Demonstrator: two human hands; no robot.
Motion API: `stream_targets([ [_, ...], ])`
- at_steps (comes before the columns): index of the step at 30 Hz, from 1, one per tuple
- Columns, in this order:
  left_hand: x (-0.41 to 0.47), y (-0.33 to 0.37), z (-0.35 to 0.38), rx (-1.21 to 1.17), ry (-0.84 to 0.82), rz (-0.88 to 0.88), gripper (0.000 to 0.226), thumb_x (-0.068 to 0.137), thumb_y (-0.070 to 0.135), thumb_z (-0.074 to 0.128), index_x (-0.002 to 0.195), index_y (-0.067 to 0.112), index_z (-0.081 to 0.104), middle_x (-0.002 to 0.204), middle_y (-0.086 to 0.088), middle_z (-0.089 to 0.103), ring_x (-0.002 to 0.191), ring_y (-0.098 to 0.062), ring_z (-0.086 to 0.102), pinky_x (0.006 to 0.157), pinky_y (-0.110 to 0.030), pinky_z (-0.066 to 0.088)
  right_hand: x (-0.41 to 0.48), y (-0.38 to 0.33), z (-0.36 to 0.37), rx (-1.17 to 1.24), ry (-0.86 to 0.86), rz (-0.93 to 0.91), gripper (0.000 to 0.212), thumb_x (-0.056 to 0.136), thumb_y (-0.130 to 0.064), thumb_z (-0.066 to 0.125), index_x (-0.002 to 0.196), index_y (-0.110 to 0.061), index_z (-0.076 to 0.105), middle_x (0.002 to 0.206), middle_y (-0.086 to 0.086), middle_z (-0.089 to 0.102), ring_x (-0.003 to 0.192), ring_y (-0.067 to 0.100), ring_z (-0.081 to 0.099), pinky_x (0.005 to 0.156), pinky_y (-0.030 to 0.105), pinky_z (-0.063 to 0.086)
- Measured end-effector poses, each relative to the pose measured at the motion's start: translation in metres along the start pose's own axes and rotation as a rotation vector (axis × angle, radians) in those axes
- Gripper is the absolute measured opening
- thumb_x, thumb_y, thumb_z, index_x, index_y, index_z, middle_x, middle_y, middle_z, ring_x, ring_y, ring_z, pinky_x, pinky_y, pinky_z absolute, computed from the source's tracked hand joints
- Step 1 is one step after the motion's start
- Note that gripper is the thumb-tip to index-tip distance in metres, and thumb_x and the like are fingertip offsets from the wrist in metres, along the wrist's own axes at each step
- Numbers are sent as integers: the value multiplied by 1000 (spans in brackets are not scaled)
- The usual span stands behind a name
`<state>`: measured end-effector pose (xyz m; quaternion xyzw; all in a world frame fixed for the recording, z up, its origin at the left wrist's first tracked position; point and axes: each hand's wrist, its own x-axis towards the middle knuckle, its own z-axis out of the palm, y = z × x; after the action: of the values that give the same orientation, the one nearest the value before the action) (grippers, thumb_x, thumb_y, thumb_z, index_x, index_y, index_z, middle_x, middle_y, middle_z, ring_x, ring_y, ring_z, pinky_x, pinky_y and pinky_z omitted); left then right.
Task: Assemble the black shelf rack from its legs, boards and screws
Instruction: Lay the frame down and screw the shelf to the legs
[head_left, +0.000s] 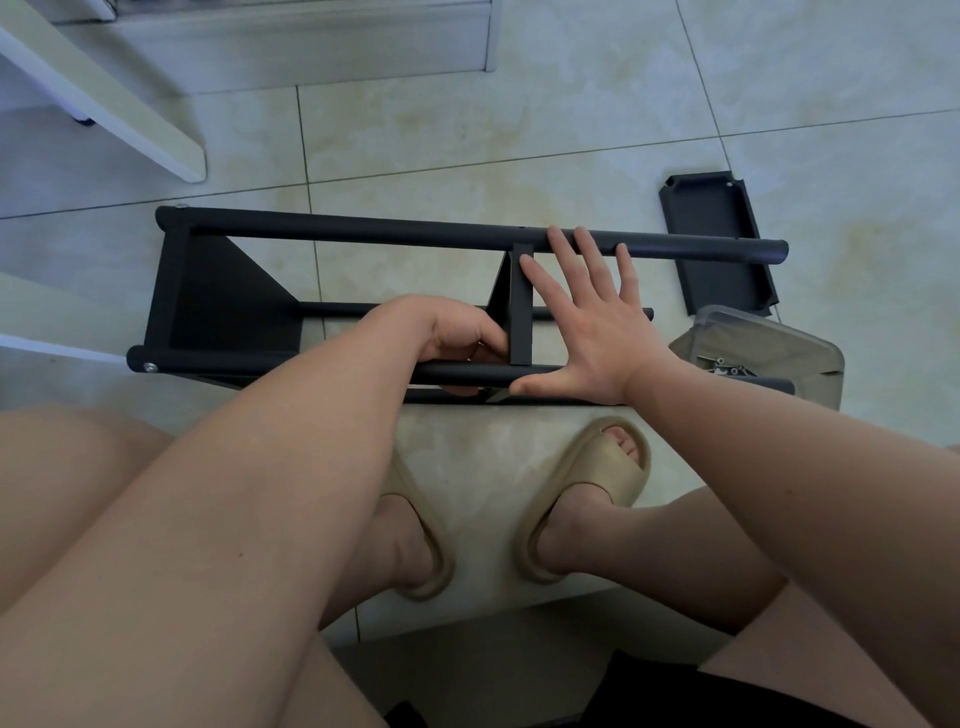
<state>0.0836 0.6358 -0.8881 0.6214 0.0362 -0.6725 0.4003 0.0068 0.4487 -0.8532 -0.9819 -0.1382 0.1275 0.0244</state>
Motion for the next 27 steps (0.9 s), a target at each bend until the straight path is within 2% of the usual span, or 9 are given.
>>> stream_targets([
  [2, -1, 0, 1, 11, -18, 18, 15, 92, 18, 58, 88, 8, 69, 75, -7, 63, 62, -19, 56, 60, -28, 46, 0, 0, 0, -3, -2, 1, 130, 61, -102, 28, 163, -26, -1, 169, 9, -15, 154, 32, -19, 121, 60, -13],
  [5, -2, 0, 0, 9, -7, 41, 15, 91, 16, 59, 102, 7, 64, 79, -9, 62, 68, -20, 56, 63, -28, 48, 0, 0, -1, 1, -1, 0, 130, 61, -102, 28, 163, -26, -1, 169, 9, -15, 154, 32, -19, 121, 59, -13],
  [10, -2, 0, -1, -31, -6, 39, 12, 92, 16, 57, 99, 13, 66, 86, -4, 63, 78, -18, 57, 74, -31, 50, 0, 0, 0, 3, 1, -2, 130, 61, -102, 29, 163, -26, -1, 169, 9, -16, 154, 31, -20, 121, 60, -13],
  [16, -2, 1, 2, 19, -16, 21, 20, 93, 20, 58, 107, 8, 66, 109, -15, 61, 83, -20, 58, 70, -30, 49, 0, 0, 2, 13, 12, -2, 129, 62, -102, 31, 163, -27, 1, 169, 8, -14, 155, 31, -19, 121, 59, -14],
  [24, -2, 0, 0, -6, -32, 44, 18, 92, 15, 58, 107, 6, 64, 107, -19, 57, 76, -21, 57, 67, -31, 48, 0, 1, 1, 16, 16, -1, 130, 61, -102, 30, 163, -27, 1, 169, 9, -14, 155, 31, -19, 121, 59, -14],
  [27, -2, 0, -1, -35, -29, 49, 15, 91, 13, 58, 103, 10, 65, 99, -13, 61, 78, -21, 60, 70, -32, 51, 0, 1, 1, 16, 13, -2, 130, 61, -102, 29, 163, -27, 0, 169, 9, -14, 154, 31, -19, 121, 59, -14],
])
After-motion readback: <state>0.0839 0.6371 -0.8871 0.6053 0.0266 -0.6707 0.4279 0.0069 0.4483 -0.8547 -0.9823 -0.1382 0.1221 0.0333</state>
